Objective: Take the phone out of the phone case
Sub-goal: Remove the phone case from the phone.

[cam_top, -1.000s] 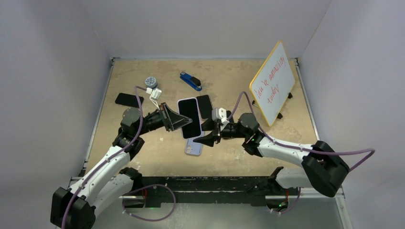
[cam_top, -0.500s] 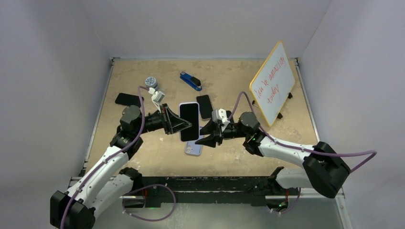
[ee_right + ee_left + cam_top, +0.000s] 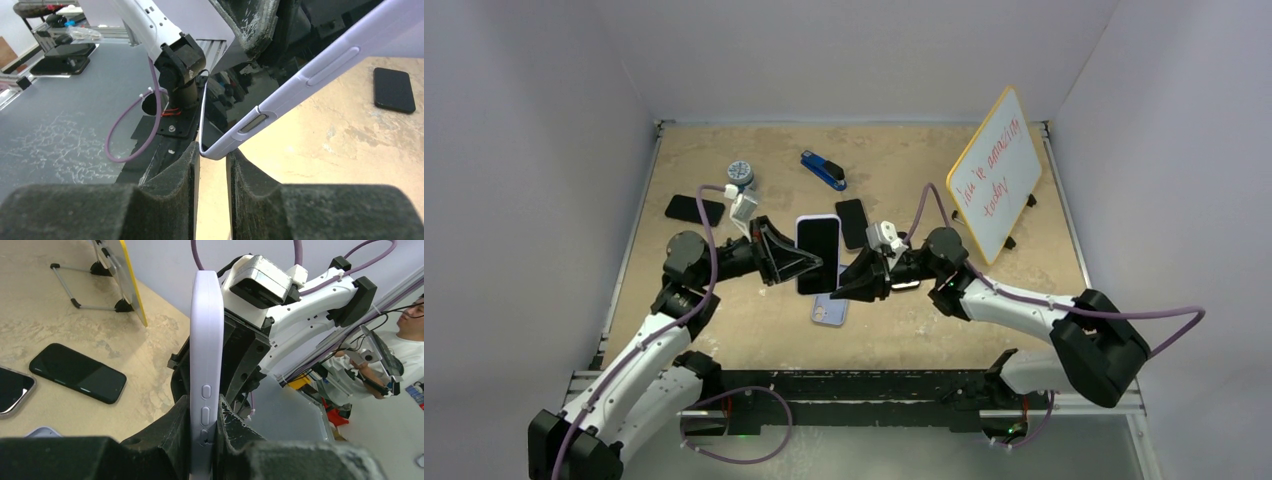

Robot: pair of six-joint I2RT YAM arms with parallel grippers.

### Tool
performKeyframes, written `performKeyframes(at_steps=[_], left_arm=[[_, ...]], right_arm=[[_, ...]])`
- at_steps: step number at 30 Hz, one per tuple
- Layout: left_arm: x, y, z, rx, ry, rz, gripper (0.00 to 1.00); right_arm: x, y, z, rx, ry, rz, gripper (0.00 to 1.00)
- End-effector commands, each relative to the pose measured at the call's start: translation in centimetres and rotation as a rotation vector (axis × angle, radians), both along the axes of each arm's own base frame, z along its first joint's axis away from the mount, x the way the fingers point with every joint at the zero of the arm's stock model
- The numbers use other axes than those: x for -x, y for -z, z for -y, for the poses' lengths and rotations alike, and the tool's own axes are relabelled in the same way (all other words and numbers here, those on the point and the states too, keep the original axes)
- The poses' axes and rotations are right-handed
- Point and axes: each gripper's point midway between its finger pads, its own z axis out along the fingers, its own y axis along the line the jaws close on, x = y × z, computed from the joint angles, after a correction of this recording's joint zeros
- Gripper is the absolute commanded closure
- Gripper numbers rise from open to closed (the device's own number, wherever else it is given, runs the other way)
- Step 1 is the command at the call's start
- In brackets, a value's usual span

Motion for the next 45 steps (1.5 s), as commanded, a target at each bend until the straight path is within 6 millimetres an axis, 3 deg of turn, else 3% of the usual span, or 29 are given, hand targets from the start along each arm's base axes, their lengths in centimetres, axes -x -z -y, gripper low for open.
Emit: performKeyframes(at_steps=[1,10,17,27,32,39,45], left_arm=[[1.5,-2.8,0.2,0.122,0.085,0.02,1.0],[2.3,-3.4,0.3,0.203,0.142,-0.097,1.0],[2.7,-3.1,0.2,0.22,0.155,-0.121,1.0],[3.6,-1.9,0.1,0.207,0.18,-0.108,1.0],[4.0,-1.0,-0.1,0.203,0.18,-0.118,1.0],[4.3,0.6,0.1,0.184,0.183,-0.154,1.0],[5.1,2.4,1.6,0.161,0.22,-0.195,1.0]], right_arm=[[-1.1,-1.3,-0.8,-0.027,0.005,0.117,0.97],[-2.5,-0.5,-0.9,-0.01,0.058,0.284,1.0],[-4.2,-1.4,-1.4,0.002,0.136,0.239,1.0],[-4.2,-6.1,-1.0,-0.17,0.172,-0.039,1.0],[-5.2,-8.0,-0.6,-0.233,0.193,-0.14,0.99],[-5.8,-10.0,-0.1,-0.296,0.198,-0.189,0.98],[-5.8,-11.1,-0.1,-0.327,0.176,-0.191,0.98]])
